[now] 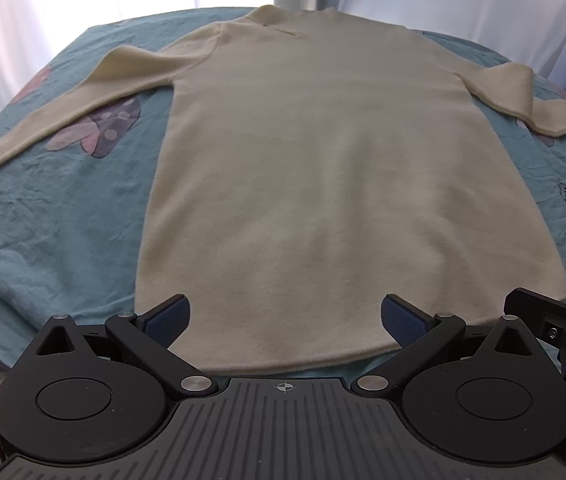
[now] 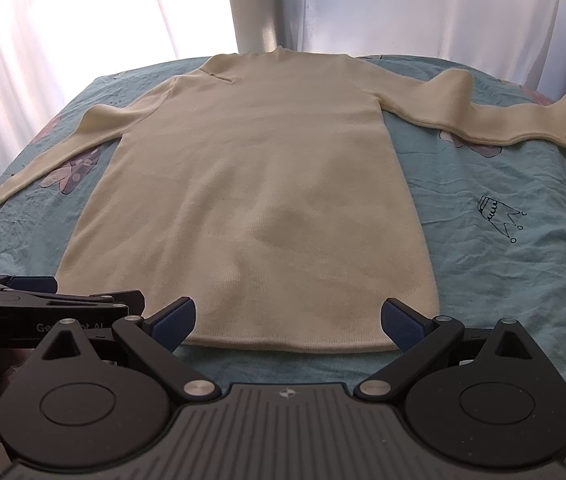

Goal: Fold small clothes

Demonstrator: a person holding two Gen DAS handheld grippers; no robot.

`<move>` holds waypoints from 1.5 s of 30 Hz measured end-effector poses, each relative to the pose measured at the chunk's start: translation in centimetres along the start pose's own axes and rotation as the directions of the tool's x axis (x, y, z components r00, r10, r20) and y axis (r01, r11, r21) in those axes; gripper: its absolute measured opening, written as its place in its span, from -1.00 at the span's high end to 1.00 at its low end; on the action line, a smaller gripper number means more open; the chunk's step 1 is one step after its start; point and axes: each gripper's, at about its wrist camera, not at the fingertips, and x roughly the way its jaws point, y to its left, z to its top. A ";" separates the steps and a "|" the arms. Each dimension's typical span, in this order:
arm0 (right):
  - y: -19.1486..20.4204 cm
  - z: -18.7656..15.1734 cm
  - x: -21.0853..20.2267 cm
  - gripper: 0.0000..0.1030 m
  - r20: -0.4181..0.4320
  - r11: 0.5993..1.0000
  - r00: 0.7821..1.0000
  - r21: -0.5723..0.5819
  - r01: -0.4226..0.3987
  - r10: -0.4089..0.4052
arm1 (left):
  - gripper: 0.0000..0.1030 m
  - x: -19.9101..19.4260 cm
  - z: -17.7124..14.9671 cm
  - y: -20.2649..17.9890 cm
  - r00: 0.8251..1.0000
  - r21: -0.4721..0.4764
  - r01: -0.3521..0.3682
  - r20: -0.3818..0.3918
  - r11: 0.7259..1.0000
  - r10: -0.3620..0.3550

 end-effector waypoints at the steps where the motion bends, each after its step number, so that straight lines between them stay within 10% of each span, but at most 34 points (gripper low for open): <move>1: 0.0 0.0 0.0 -0.92 0.005 1.000 1.000 0.001 -0.004 0.004 | -1.00 0.1 0.0 0.0 1.000 0.001 -0.003 0.000 1.000 0.003; 15: -0.9 -0.2 1.4 -0.92 0.057 0.996 0.995 0.011 -0.088 0.088 | -1.00 1.1 0.6 0.2 1.000 -0.004 0.002 -0.002 1.000 -0.002; 24: -10.4 4.5 2.4 -0.91 0.240 0.943 0.968 0.300 -0.147 0.075 | -1.00 2.6 5.1 0.9 0.996 -0.042 -0.023 0.082 0.999 0.026; 26: -15.1 6.1 2.4 -0.83 0.326 0.900 0.945 0.410 -0.148 0.007 | -1.00 3.7 6.6 1.1 0.994 -0.062 -0.048 0.097 0.997 0.053; 31: -27.3 8.8 4.7 0.19 0.374 0.707 0.915 0.688 -0.163 -0.153 | -1.00 7.1 10.3 1.9 0.988 -0.109 -0.109 0.094 0.988 0.120; 38: -38.4 9.1 10.5 0.18 0.323 0.450 0.905 0.876 -0.175 -0.276 | -1.00 11.2 12.3 3.3 0.983 -0.162 -0.181 0.008 0.970 0.185; 45: -40.9 9.8 13.2 0.23 0.337 0.408 0.891 0.891 -0.198 -0.303 | -1.00 11.7 11.2 3.9 0.990 -0.194 -0.130 0.022 0.972 0.137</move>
